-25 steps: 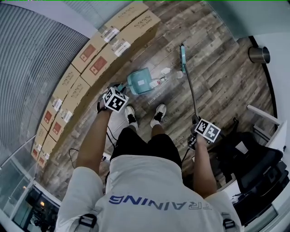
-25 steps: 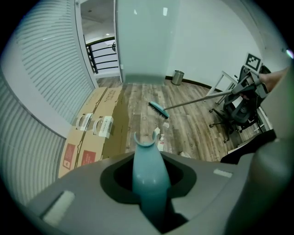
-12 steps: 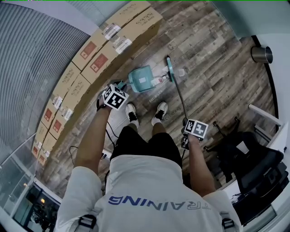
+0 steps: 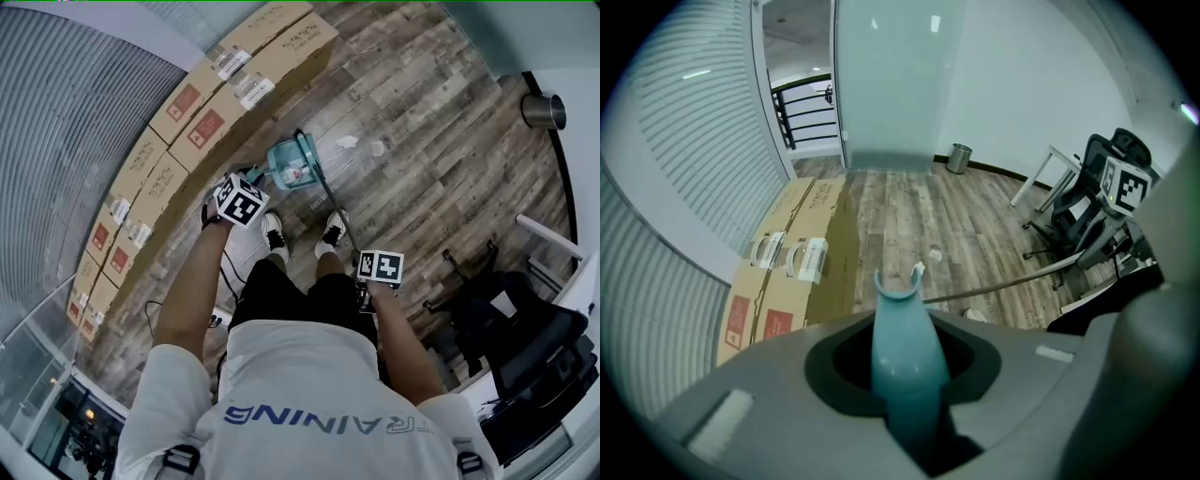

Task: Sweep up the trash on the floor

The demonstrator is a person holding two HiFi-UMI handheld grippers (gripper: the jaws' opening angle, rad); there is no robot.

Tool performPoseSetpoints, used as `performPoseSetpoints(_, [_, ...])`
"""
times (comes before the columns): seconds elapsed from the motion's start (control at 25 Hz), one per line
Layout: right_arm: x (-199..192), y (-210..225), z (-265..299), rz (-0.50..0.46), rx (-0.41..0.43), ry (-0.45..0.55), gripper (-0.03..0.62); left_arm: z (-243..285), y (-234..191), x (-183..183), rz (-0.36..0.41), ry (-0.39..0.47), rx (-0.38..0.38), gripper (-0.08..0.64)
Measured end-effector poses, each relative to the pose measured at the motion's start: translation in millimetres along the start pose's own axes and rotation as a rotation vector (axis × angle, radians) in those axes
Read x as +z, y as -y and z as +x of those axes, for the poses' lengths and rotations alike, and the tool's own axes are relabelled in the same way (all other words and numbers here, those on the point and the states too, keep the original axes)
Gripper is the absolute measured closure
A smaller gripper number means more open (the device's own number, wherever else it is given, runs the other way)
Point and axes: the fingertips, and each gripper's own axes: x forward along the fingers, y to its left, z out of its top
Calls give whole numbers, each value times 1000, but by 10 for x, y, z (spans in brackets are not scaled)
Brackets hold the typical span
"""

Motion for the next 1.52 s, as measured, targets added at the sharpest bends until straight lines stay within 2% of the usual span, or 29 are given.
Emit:
performPoseSetpoints(0.08, [16, -74, 8, -48, -16, -3, 488, 4, 7, 11, -1, 0, 2, 477])
performPoseSetpoints(0.16, [50, -64, -7, -48, -19, 1, 488, 12, 11, 13, -2, -1, 1, 477])
performPoseSetpoints(0.44, [279, 396, -323, 77, -33, 86, 486, 8, -2, 7, -6, -2, -1, 477])
performPoseSetpoints(0.68, [709, 1154, -564, 182, -161, 179, 486, 4, 14, 11, -6, -1, 0, 477])
performPoseSetpoints(0.88, [983, 1589, -451, 205, -295, 161, 486, 2, 11, 12, -6, 3, 2, 477])
performPoseSetpoints(1.0, [1058, 1495, -328, 170, -302, 140, 488, 10, 11, 18, -6, 3, 4, 477])
performPoseSetpoints(1.16, [1023, 1125, -179, 74, -276, 103, 488, 12, 13, 11, -5, 3, 3, 477])
performPoseSetpoints(1.24, [964, 965, -142, 59, -268, 97, 488, 12, 10, 13, -5, 4, 4, 477])
performPoseSetpoints(1.36, [824, 762, -100, 57, -224, 85, 488, 16, 12, 16, -6, 3, 4, 477])
performPoseSetpoints(1.52, [597, 448, -48, 1, -151, 43, 488, 15, 12, 20, -4, 4, 5, 477])
